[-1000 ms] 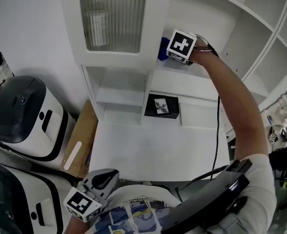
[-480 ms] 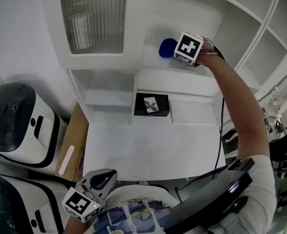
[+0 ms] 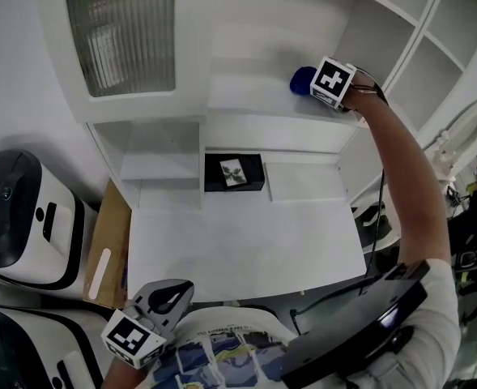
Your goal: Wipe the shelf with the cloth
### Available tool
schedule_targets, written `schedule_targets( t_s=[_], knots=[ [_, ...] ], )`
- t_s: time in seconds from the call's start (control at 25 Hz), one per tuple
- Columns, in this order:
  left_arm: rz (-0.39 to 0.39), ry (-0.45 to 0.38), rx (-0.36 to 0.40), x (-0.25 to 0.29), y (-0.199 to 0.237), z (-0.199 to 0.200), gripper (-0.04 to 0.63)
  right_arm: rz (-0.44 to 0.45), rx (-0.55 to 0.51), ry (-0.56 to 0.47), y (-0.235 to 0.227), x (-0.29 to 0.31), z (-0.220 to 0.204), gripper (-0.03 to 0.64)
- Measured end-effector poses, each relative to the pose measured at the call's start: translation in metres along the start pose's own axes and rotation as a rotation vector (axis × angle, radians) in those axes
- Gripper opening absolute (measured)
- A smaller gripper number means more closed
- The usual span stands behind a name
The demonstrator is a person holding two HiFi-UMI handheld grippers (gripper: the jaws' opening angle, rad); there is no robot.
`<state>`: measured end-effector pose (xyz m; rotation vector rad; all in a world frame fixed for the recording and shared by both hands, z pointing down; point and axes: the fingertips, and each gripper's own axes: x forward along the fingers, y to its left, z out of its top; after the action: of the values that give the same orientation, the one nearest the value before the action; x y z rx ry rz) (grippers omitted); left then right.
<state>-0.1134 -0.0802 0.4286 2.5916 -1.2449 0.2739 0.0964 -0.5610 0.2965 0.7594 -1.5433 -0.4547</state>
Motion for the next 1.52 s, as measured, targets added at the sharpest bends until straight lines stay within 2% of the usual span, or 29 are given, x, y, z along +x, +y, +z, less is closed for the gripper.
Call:
schedule_targets(
  t_s=[0.2,0.32,0.44,0.68,0.8,0.92,1.16,1.52],
  knots=[
    [-0.017,-0.007,0.011,0.004,-0.001,0.0,0.003,-0.017,0.008,0.027,-0.005,0.0,-0.009,0.067],
    [-0.031,-0.017,0.02,0.001,-0.002,-0.005,0.003,-0.032,0.015,-0.013,-0.005,-0.007,0.004,0.067],
    [-0.014,-0.014,-0.001,-0.003,-0.001,-0.006,0.003,-0.011,-0.006,-0.106,0.01,-0.024,0.037,0.067],
    [0.011,-0.019,-0.002,-0.015,-0.001,-0.006,0.003,0.022,-0.133,-0.27,0.054,-0.058,0.125,0.067],
    [0.029,-0.022,-0.013,-0.021,0.0,-0.007,0.003,0.044,-0.191,-0.311,0.076,-0.063,0.161,0.067],
    [0.041,-0.038,-0.019,-0.027,0.0,-0.009,0.003,0.053,-0.228,-0.313,0.088,-0.063,0.177,0.067],
    [0.064,-0.048,-0.03,-0.036,0.005,-0.013,0.003,0.055,-0.211,-0.286,0.084,-0.056,0.165,0.067],
    [0.028,-0.053,-0.018,-0.033,0.002,-0.012,0.003,0.018,-0.14,-0.185,0.058,-0.039,0.101,0.067]
  ],
)
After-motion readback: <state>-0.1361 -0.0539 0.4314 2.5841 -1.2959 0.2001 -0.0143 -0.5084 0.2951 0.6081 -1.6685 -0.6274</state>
